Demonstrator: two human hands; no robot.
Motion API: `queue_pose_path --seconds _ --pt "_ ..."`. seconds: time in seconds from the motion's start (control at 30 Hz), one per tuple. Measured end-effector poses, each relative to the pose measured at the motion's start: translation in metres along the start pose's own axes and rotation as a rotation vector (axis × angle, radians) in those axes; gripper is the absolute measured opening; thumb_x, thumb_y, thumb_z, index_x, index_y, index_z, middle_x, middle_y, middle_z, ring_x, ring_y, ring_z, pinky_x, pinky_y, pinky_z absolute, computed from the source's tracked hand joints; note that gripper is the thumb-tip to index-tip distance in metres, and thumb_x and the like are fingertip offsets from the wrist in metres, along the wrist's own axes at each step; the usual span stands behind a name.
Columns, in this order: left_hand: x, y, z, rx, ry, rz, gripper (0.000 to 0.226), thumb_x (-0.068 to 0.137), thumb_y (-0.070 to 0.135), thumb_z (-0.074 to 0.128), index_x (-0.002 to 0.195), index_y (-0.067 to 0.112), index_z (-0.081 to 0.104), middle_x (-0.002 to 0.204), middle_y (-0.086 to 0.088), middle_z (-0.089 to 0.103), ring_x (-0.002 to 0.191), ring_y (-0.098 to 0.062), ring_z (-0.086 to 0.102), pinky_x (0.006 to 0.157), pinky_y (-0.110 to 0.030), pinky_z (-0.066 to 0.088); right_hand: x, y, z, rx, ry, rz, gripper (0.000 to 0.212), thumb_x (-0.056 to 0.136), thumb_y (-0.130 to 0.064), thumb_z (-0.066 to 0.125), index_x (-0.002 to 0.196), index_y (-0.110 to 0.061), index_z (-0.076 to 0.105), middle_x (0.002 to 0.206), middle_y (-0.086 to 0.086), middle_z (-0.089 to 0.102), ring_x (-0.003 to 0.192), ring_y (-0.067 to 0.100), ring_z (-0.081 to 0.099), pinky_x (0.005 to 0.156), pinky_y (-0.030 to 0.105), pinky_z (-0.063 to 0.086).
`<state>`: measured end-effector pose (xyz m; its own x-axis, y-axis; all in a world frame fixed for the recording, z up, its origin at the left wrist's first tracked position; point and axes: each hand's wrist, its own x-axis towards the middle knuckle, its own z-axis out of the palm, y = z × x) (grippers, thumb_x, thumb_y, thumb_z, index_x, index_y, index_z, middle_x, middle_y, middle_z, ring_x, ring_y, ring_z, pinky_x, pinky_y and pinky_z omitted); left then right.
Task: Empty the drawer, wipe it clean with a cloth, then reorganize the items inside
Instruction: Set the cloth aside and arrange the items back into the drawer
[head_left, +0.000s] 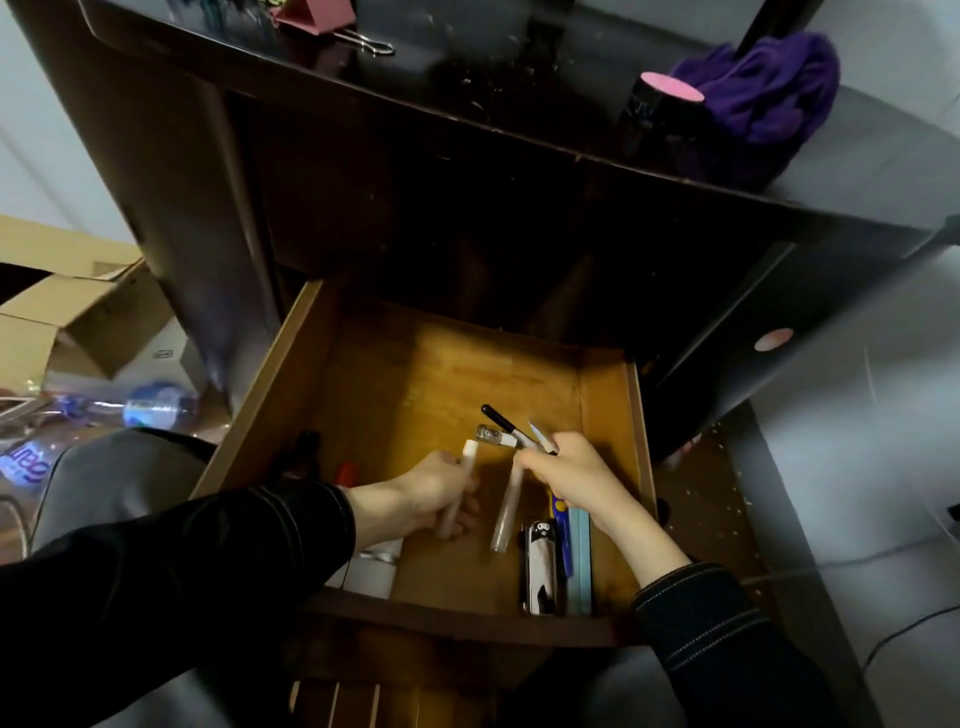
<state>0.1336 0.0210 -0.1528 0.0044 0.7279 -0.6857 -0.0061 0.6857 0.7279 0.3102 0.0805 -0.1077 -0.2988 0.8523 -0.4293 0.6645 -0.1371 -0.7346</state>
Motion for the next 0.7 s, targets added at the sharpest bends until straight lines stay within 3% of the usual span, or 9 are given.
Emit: queue_pose_path --seconds 0.13,0.27,0.37,0.5,0.6,0.7 --pt "0.002 -0.005 -0.005 0.113 0.058 -0.002 0.009 0.098 0.015 0.058 0.101 0.006 0.058 0.075 -0.013 0.065 0.067 -0.022 0.068 0.064 -0.034 0.056 0.008 0.012 0.004 -0.163 -0.063 0.06 0.021 0.077 -0.031 0.068 0.069 -0.02 0.051 0.056 -0.006 0.039 0.047 0.012 0.036 0.052 0.028 0.029" --pt "-0.005 -0.009 0.002 0.287 0.013 0.008 0.01 0.095 0.016 0.064 0.099 0.008 0.06 0.079 -0.014 0.072 0.071 -0.015 0.073 0.074 -0.037 0.061 0.013 0.018 0.011 -0.297 -0.092 0.104 0.026 0.074 -0.032 0.068 0.077 -0.016 0.048 0.066 -0.001 0.04 0.056 0.016 0.041 0.054 0.03 0.03" --pt "-0.011 -0.009 0.008 0.387 0.056 0.035 0.013 0.09 0.014 0.072 0.095 0.005 0.064 0.092 -0.015 0.072 0.085 -0.023 0.073 0.071 -0.039 0.063 0.012 0.019 0.014 -0.435 -0.08 0.111 0.033 0.073 -0.035 0.068 0.073 -0.018 0.04 0.066 -0.002 0.039 0.056 0.017 0.04 0.053 0.03 0.029" --pt "-0.016 -0.009 0.017 0.451 0.096 0.074 0.019 0.082 0.01 0.08 0.088 0.007 0.061 0.085 -0.013 0.068 0.071 -0.022 0.071 0.062 -0.04 0.063 0.009 0.019 0.016 -0.612 -0.048 0.098 0.033 0.074 -0.036 0.067 0.073 -0.02 0.038 0.071 -0.003 0.042 0.059 0.016 0.042 0.052 0.028 0.03" --pt "-0.018 -0.009 0.024 0.481 0.085 0.071 0.022 0.081 0.012 0.082 0.085 0.006 0.061 0.084 -0.012 0.067 0.073 -0.025 0.073 0.061 -0.042 0.063 0.009 0.017 0.018 -0.612 -0.085 0.084 0.026 0.075 -0.031 0.068 0.074 -0.018 0.045 0.074 0.0 0.048 0.063 0.018 0.049 0.055 0.029 0.036" --pt "-0.02 -0.011 0.028 0.497 0.072 0.084 0.026 0.081 0.012 0.082 0.076 0.01 0.057 0.077 -0.009 0.065 0.062 -0.021 0.069 0.058 -0.042 0.063 0.01 0.016 0.02 -0.598 -0.145 0.083 0.022 0.076 -0.026 0.069 0.074 -0.016 0.049 0.072 0.002 0.05 0.063 0.02 0.052 0.057 0.031 0.038"
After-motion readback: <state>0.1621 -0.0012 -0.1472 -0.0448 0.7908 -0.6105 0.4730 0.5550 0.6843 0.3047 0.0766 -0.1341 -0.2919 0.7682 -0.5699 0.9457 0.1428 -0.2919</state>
